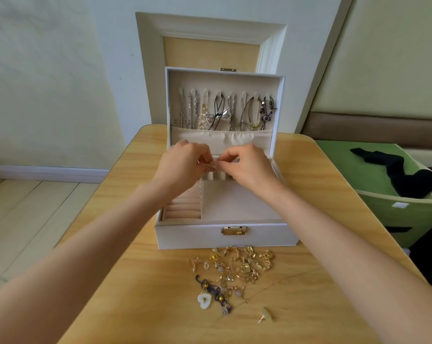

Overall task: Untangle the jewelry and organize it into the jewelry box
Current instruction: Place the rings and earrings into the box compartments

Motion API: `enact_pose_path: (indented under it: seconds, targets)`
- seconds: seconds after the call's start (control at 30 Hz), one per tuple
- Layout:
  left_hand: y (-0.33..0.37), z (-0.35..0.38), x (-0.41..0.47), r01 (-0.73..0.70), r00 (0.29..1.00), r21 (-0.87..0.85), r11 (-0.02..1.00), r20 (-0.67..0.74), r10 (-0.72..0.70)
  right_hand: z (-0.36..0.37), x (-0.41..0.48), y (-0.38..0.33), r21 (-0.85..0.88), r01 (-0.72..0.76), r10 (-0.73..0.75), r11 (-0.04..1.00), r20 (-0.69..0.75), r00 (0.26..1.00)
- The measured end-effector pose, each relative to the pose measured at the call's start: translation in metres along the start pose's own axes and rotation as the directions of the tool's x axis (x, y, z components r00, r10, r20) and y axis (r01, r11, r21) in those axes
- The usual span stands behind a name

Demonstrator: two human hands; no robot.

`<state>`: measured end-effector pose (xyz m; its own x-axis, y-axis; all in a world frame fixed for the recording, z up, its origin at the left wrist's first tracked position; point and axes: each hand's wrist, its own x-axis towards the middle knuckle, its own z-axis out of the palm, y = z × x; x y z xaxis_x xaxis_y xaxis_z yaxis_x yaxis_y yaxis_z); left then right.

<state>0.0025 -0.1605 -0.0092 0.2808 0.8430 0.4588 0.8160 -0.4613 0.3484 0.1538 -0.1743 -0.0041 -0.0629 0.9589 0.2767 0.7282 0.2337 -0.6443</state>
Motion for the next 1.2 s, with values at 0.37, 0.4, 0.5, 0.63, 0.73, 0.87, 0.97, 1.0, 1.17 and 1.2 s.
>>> enact_pose_path:
  seconds: [0.37, 0.4, 0.5, 0.63, 0.73, 0.87, 0.97, 1.0, 1.17, 1.2]
  targets:
    - [-0.009, 0.011, 0.005, -0.085, 0.993, 0.225, 0.971, 0.101, 0.063, 0.004, 0.019, 0.002, -0.296, 0.005, 0.025, 0.955, 0.098, 0.995]
    - [-0.009, 0.011, 0.006, -0.091, 0.992, 0.241, 0.966, 0.108, 0.067, 0.004, 0.018, 0.002, -0.307, 0.015, 0.018, 0.952, 0.104, 0.994]
    - [-0.008, 0.009, 0.005, -0.11, 0.991, 0.275, 0.955, 0.103, 0.084, 0.005, 0.016, 0.002, -0.346, 0.054, -0.018, 0.937, 0.107, 0.994]
    - [-0.007, 0.009, 0.001, -0.157, 0.988, 0.231, 0.96, 0.04, 0.152, 0.006, 0.014, 0.002, -0.396, 0.095, -0.056, 0.913, 0.108, 0.993]
    - [-0.008, 0.01, 0.001, -0.143, 0.989, 0.205, 0.968, 0.065, 0.132, 0.005, 0.014, 0.002, -0.408, 0.099, -0.056, 0.907, 0.116, 0.992]
    - [-0.009, 0.01, 0.003, -0.134, 0.988, 0.206, 0.969, 0.103, 0.115, 0.003, 0.012, 0.002, -0.408, 0.128, -0.064, 0.904, 0.166, 0.984]
    - [-0.011, 0.01, 0.002, -0.107, 0.991, 0.189, 0.976, 0.097, 0.09, 0.004, 0.01, 0.001, -0.416, 0.147, -0.083, 0.897, 0.169, 0.982]
    - [-0.01, 0.01, 0.001, -0.096, 0.992, 0.179, 0.979, 0.093, 0.081, 0.004, 0.01, 0.0, -0.419, 0.151, -0.087, 0.895, 0.167, 0.982]
    - [-0.009, 0.01, 0.0, -0.058, 0.996, 0.157, 0.986, 0.081, 0.045, 0.005, 0.01, -0.001, -0.396, 0.132, -0.082, 0.909, 0.141, 0.987]
    - [-0.009, 0.009, 0.0, -0.052, 0.996, 0.155, 0.987, 0.08, 0.04, 0.006, 0.01, -0.001, -0.398, 0.125, -0.077, 0.909, 0.136, 0.988]
